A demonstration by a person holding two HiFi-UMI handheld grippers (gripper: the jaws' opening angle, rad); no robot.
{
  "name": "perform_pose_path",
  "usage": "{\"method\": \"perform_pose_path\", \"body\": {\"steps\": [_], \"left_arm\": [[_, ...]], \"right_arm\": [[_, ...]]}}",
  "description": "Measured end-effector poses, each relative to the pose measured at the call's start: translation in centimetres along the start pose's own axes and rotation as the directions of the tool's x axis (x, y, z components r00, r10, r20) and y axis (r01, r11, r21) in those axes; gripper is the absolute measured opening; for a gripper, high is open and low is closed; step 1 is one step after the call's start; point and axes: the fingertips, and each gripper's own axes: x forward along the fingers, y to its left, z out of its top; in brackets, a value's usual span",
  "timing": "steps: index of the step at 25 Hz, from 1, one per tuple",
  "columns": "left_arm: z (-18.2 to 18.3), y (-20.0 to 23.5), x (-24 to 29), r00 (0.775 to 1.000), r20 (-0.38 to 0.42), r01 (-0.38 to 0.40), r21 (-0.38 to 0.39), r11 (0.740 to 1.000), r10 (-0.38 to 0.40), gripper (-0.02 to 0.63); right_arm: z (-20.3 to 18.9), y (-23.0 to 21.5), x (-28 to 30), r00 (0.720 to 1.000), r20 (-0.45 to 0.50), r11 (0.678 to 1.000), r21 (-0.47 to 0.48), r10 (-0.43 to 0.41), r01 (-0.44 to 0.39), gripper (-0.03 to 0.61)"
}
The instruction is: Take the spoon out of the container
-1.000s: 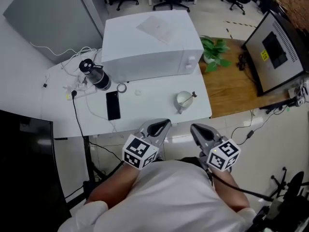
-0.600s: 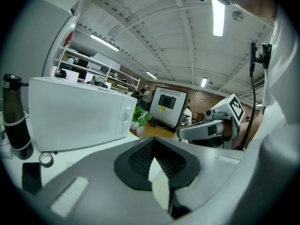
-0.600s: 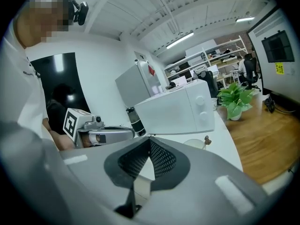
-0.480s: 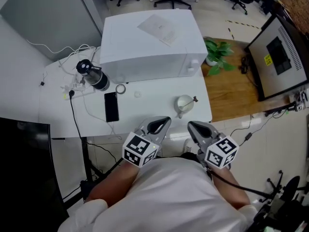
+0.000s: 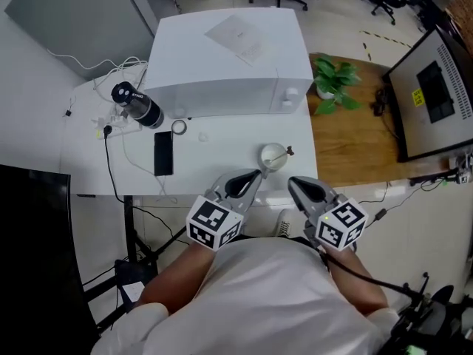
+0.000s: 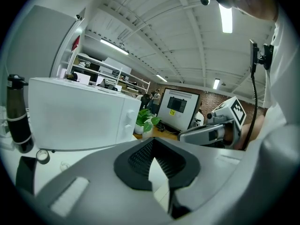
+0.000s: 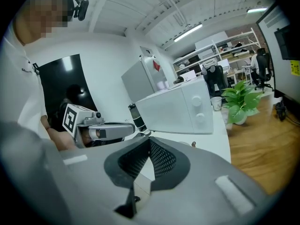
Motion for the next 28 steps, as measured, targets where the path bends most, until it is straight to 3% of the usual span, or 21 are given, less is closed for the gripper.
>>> {"method": "perform_pose_path", "body": {"steps": [11, 28], "left_arm": [[-1.0, -0.9, 1.2, 0.999, -0.035, -0.019, 0.011, 1.000, 0.020, 0.005], [-2.4, 2.0, 2.2, 0.997, -0.082, -0.016, -0.026, 1.000, 0.014, 0.005]], "right_arm": [[-0.3, -1.7, 0.0, 1.000, 0.008, 1.000, 0.022, 0.019, -0.019, 0.008], [-1.1, -5.6, 2.9, 0.994, -0.063, 0.996, -0.042, -0.085, 0.083, 0.078]]}}
